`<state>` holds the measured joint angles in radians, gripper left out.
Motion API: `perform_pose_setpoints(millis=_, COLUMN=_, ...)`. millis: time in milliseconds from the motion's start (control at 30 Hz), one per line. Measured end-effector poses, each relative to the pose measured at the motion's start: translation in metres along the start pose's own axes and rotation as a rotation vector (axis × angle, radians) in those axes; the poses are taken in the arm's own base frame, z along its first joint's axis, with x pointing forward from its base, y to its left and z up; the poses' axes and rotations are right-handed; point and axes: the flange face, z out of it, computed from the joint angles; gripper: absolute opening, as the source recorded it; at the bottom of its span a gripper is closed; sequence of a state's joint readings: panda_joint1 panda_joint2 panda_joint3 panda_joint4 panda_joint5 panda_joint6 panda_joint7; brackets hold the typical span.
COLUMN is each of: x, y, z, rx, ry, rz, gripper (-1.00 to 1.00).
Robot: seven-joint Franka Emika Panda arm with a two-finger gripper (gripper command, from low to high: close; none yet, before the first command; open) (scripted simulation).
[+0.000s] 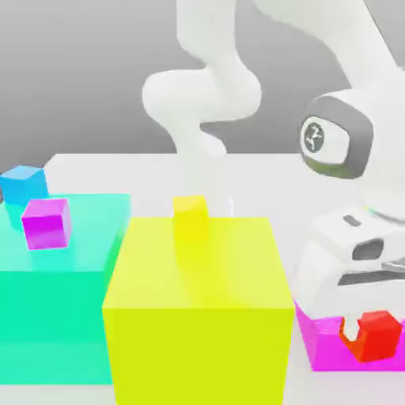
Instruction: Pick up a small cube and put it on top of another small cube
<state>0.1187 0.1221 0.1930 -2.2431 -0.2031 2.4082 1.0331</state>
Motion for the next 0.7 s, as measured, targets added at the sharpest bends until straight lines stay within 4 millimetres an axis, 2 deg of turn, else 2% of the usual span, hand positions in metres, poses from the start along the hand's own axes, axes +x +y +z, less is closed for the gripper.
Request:
perform_pose_setpoints(millis=33, x=0.008, y=0.015, z=-0.009, rx=-0.007, ry=0.002, rz=0.021, gripper=-1.0)
perform_pose_setpoints(millis=133, x=0.004, y=0.038, z=-0.039, rx=-0.017, ry=0.006, rz=0.023, gripper=-1.0)
perform_pose_setpoints(millis=200, x=0.022, y=0.075, z=-0.055, rx=-0.027, ry=0.003, rz=0.085, gripper=-1.0)
perform_pose_setpoints(millis=367, x=0.024, y=0.139, z=-0.094, rx=-0.029, ry=-0.014, rz=0.154, gripper=-1.0)
perform_pose_setpoints(millis=633, x=0.003, y=0.235, z=-0.141, rx=0.013, ry=-0.065, rz=0.25, gripper=-1.0)
perform_pose_setpoints(millis=667, x=-0.003, y=0.244, z=-0.143, rx=0.02, ry=-0.078, rz=0.256, gripper=-1.0)
perform_pose_setpoints(millis=700, x=-0.012, y=0.245, z=-0.136, rx=0.019, ry=-0.103, rz=0.252, gripper=-1.0)
